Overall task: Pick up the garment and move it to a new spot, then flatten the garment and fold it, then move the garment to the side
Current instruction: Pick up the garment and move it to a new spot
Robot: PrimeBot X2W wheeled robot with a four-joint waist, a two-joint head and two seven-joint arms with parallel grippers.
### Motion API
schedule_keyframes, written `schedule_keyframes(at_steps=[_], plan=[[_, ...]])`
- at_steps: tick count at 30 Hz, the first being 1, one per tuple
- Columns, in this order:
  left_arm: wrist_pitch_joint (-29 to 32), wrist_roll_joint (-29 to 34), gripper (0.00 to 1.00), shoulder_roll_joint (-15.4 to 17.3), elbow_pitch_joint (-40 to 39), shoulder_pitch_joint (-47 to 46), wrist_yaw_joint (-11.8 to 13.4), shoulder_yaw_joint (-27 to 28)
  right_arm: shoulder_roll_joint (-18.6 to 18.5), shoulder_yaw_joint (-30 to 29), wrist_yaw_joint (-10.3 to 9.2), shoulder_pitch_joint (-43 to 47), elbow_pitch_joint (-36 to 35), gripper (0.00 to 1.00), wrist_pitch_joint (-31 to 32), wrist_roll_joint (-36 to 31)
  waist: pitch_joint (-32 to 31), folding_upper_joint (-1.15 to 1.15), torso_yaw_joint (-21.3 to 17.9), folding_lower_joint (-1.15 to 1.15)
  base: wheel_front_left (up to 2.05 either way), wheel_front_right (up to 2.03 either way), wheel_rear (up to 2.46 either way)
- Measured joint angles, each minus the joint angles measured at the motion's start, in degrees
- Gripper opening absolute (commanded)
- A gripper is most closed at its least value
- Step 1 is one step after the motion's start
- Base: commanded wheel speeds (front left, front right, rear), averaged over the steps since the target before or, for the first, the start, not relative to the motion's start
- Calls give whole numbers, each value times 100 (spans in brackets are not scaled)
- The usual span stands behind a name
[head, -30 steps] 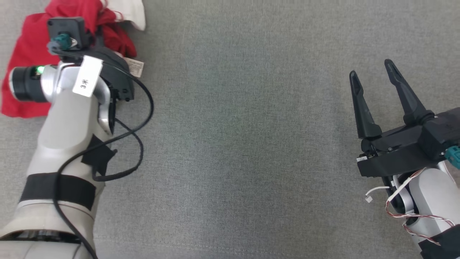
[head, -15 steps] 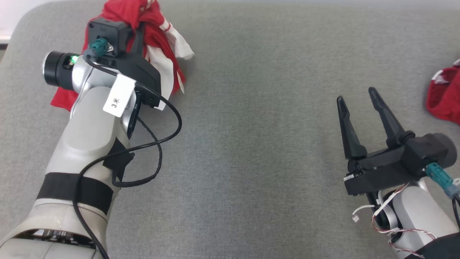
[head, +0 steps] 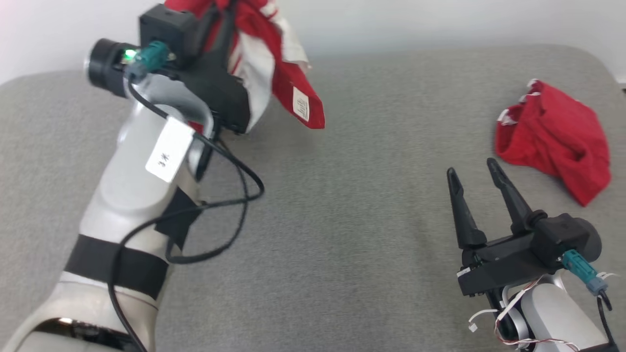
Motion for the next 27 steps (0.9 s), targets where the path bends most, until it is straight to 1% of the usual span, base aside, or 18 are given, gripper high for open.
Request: schedule_keyframes(at_steps=[3,4,5,9,12,17,19,27], plan=[[9,-512,0,-2,-602,202,7,-525,26,54,0,71,-30,100,-1,1,-97,0,-199,0,0,0,0],[30,-670,0,-3,-799,280,54,-693,27,67,1,85,-47,100,-1,1,-121,0,-267,0,0,0,0],[30,-670,0,-3,-799,280,54,-693,27,67,1,85,-47,100,-1,1,-121,0,-267,0,0,0,0],[160,-1123,0,-1,-1456,570,359,-1382,24,81,1,146,-203,100,-30,1,-175,0,-534,0,0,0,0],[297,-1344,0,-1,-1708,792,628,-1782,20,91,1,209,-291,100,-43,1,-159,1,-717,1,0,0,0],[443,-1611,0,8,-1797,1156,1015,-2285,-8,36,1,248,-400,100,-44,26,24,1,-907,1,0,0,0],[516,-1711,0,30,-1701,1268,1116,-2442,-2,24,1,269,-442,100,-45,26,189,1,-970,2,0,0,0],[573,-1861,0,54,-1201,1517,1210,-2644,67,18,0,162,-433,100,-51,27,565,1,-1072,2,0,0,0]])
